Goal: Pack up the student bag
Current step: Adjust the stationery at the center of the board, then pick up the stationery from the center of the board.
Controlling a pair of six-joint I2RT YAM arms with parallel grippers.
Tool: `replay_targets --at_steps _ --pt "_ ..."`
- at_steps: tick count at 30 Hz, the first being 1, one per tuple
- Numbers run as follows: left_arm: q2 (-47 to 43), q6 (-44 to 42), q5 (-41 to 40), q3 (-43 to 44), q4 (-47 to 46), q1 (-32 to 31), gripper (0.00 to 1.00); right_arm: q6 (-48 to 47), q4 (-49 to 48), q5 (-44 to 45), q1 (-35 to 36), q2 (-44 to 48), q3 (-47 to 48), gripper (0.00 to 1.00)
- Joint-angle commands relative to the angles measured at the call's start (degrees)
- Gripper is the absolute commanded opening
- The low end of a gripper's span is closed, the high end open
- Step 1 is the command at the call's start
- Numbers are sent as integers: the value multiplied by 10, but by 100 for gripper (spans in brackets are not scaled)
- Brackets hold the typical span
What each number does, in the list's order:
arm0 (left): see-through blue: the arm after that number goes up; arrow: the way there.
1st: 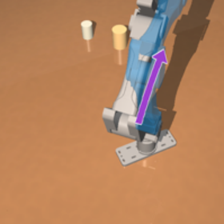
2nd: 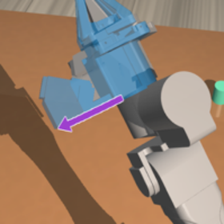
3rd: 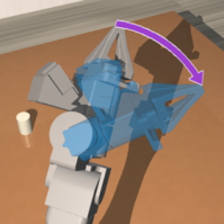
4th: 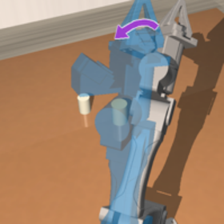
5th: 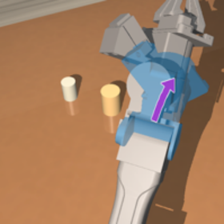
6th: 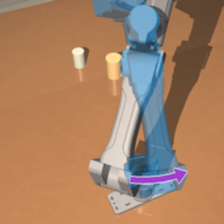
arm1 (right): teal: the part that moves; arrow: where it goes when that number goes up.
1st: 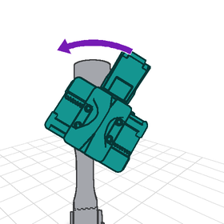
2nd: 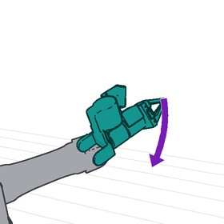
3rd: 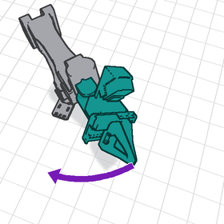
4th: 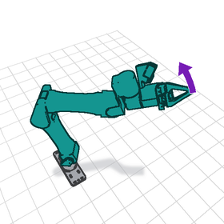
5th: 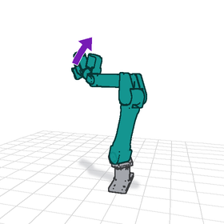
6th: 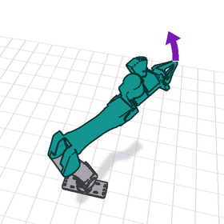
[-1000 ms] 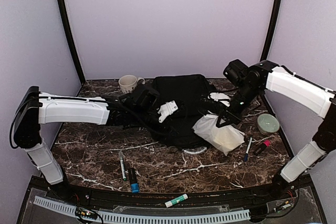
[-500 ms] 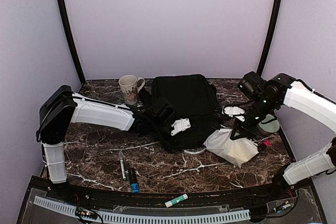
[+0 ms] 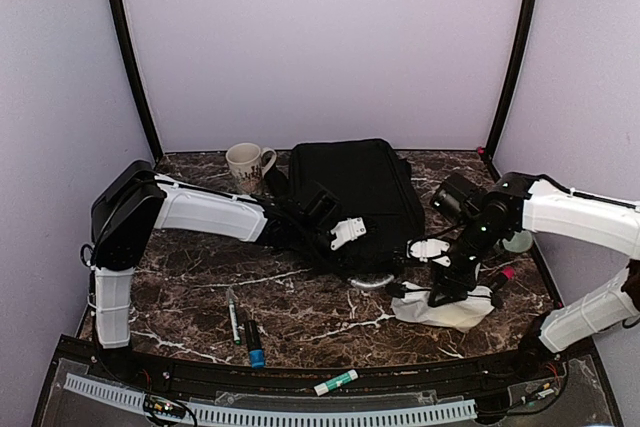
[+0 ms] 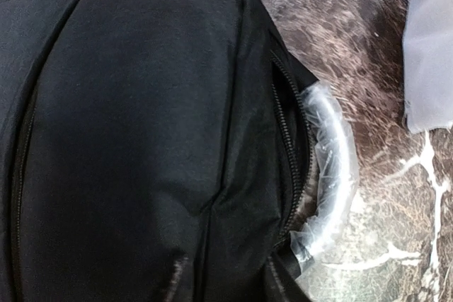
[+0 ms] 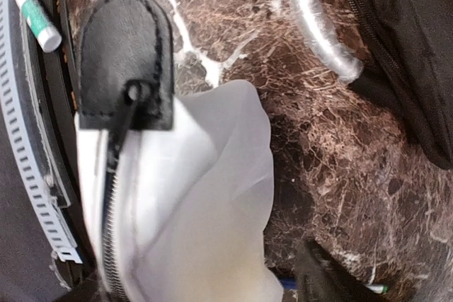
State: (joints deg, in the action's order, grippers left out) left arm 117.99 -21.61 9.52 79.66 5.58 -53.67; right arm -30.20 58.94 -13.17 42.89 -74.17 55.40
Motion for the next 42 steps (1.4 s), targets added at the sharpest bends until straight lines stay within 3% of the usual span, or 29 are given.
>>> replay_targets --at_steps 1,2,3,9,16,19,23,27,33,37,42 --pt "2 24 13 25 -14 25 27 31 -31 49 7 -6 -26 90" --pt "2 27 16 27 -10 26 25 35 -33 58 6 -6 -32 99" --pt "2 29 20 30 -8 27 23 40 -36 64 5 -6 -38 100" --pt "2 41 35 50 15 30 10 24 -39 64 5 -15 -65 100" --pt "-3 70 32 85 33 33 2 0 -75 71 6 -44 -91 99" --pt "-12 92 31 100 39 37 1 -5 -91 73 7 -72 -101 87" --pt "-25 124 27 129 58 47 0 -1 -97 75 7 -105 -98 53" --pt "-53 136 11 129 50 48 0 -1 -89 62 9 -88 -81 27" --pt "-87 154 -7 150 54 48 0 4 -49 50 11 -52 3 10" --pt "-101 156 -20 161 55 48 0 0 -60 79 19 -38 59 8" --pt "-104 150 -25 196 74 49 0 -28 -138 181 48 -43 100 8"
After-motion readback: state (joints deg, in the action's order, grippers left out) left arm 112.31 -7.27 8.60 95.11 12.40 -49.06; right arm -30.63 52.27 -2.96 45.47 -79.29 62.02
